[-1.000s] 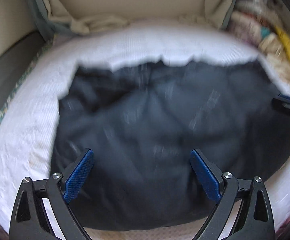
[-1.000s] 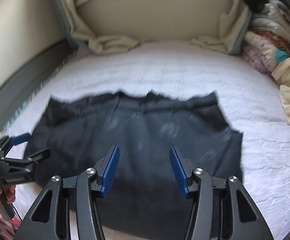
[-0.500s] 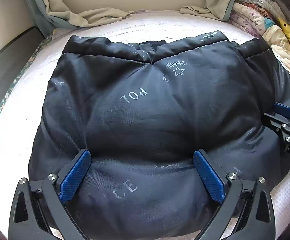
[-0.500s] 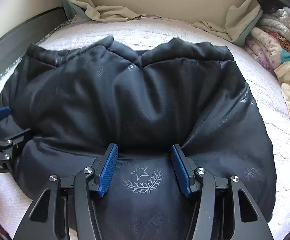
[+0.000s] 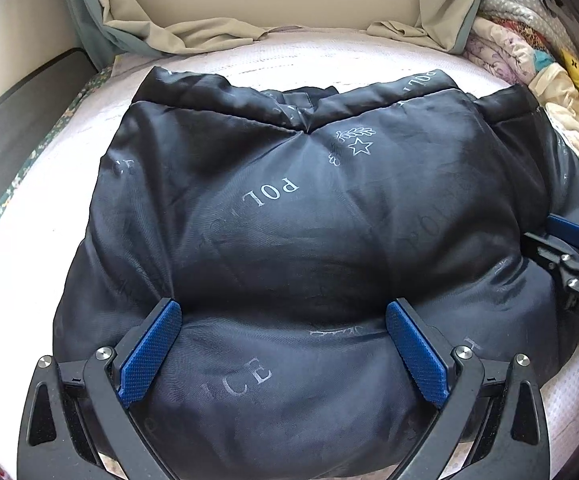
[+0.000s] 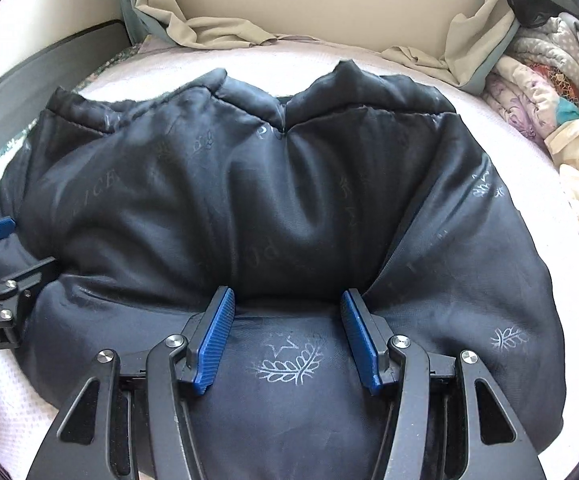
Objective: Fold large clothes
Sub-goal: 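Press the folded jacket flat with both open tools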
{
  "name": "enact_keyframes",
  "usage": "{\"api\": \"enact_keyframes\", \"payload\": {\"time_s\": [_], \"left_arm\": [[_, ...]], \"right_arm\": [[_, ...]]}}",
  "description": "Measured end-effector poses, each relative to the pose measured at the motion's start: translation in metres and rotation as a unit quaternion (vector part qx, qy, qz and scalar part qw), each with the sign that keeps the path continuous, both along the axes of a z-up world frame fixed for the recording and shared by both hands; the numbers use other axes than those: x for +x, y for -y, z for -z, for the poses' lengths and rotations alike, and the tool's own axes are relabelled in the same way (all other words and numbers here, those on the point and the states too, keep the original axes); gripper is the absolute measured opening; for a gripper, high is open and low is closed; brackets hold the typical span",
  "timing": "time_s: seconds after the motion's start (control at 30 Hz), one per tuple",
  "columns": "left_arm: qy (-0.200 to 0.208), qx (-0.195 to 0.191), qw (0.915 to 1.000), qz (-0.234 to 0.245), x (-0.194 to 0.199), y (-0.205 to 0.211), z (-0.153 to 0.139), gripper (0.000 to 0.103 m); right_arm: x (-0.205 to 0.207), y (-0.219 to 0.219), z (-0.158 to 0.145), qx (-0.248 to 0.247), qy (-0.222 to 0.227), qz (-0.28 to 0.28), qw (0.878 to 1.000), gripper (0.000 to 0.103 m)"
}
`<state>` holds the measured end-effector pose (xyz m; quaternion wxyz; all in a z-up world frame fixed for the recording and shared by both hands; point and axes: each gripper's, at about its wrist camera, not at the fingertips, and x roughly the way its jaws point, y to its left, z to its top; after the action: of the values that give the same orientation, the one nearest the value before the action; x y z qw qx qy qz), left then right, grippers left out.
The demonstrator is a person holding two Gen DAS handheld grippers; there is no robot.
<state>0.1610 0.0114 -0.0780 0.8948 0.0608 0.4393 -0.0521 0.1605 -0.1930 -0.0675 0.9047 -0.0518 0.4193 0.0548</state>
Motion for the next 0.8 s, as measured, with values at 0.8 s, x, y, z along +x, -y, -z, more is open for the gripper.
{"api": "enact_keyframes", "payload": {"time_s": [0.8], "left_arm": [[-0.001,-0.016,0.9999,-0.002,0.004,-0.004,-0.004,0.103]], "right_arm": [[0.038,0.100,-0.004,0.084,-0.005,0.112,0.990,0.062]]}}
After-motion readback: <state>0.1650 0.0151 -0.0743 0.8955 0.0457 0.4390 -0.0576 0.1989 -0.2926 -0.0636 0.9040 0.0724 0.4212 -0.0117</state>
